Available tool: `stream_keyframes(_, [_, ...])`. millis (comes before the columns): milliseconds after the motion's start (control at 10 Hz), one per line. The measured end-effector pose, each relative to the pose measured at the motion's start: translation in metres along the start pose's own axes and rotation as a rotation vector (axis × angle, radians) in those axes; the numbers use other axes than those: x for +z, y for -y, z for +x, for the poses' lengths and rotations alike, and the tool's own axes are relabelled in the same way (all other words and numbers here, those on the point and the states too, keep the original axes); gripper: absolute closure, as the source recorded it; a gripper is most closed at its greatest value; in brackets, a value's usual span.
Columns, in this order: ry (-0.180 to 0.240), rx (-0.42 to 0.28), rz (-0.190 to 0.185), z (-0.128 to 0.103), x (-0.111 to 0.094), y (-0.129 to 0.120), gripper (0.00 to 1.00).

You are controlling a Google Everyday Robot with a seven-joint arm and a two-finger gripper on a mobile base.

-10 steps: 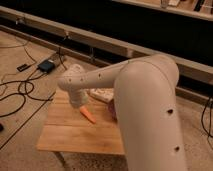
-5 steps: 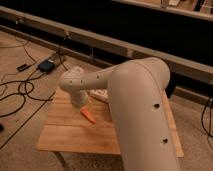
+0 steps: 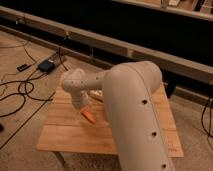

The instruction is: Place the pepper on the white sponge

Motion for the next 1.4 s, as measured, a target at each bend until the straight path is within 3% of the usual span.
stream_keyframes(500, [-0.014,0.010,-0.025,-0.013,0.015,0.005,0.35])
stream_keyframes(700, [-0.018,0.007,-0.032,-0.017,0.018,0.004,0.40])
stream_keyframes(1000, [-0.013,0.039,-0.048,-0.018,0.013,0.009,0.74])
stream_keyframes(1200, [-0.004,0.076,-0.066,-0.014,-0.004,0.010,0.95])
stream_keyframes(1400, [0.007,0.124,-0.082,-0.005,-0.032,0.010,1.00])
